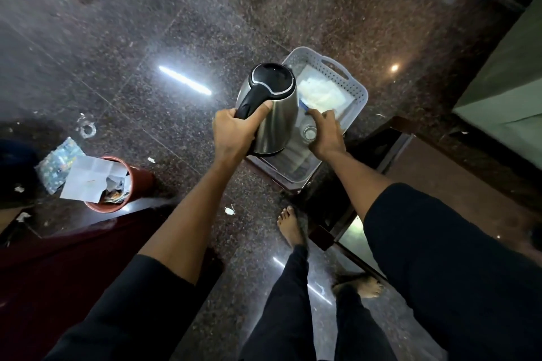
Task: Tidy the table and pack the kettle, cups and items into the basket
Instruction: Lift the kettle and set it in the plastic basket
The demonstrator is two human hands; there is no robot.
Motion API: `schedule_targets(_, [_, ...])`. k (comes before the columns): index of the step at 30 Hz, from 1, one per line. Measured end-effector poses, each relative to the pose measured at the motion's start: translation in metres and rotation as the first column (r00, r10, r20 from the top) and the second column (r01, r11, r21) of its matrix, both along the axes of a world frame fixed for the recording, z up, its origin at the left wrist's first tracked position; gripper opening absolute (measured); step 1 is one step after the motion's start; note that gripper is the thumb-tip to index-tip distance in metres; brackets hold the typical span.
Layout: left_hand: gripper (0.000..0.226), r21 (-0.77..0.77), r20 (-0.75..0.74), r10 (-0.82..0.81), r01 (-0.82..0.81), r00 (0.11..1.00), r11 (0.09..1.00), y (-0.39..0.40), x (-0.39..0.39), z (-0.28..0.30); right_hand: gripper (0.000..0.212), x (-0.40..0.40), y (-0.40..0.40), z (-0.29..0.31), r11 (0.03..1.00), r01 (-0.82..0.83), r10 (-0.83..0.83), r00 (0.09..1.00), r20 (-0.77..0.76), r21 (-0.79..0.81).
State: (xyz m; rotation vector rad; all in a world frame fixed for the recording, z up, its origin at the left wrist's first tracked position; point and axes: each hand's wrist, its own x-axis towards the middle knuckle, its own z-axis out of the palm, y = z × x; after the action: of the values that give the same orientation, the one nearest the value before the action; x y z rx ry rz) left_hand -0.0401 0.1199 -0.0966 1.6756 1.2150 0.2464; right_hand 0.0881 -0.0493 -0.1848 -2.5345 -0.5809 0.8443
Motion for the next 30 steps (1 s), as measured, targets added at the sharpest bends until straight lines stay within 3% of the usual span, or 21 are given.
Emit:
schedule_targets(7, [0.091,0.134,-0.069,-0.123,0.132,0.990,0.982,0.018,-0.024,0.048,0.082,-0.015,0.026,-0.005,0.988,-0.151,0.151,0.988,0.004,0.042])
schedule_targets(15, [0.084,0.269,-0.183,-0.265,0.307,0.947,0.913,0.035,-0.053,0.060,0.088,-0.024,0.049,-0.016,0.992,-0.110,0.109,0.994,0.010,0.060])
schedule_targets(21, [0.082,0.262,-0.275,-0.342,0.412,0.899,0.872,0.039,-0.069,0.061,0.096,-0.028,0.049,-0.013,0.988,-0.033,0.055,0.988,-0.146,0.151])
schedule_targets(27, [0.081,0.206,-0.371,-0.421,0.516,0.828,0.832,0.034,-0.073,0.061,0.121,-0.030,0.037,-0.009,0.996,0.040,-0.025,0.982,-0.185,0.077])
schedule_targets(30, [0.087,0.191,-0.440,-0.392,0.511,0.808,0.838,0.029,-0.073,0.057,0.103,-0.037,0.023,-0.009,0.994,0.065,-0.052,0.988,-0.142,0.090])
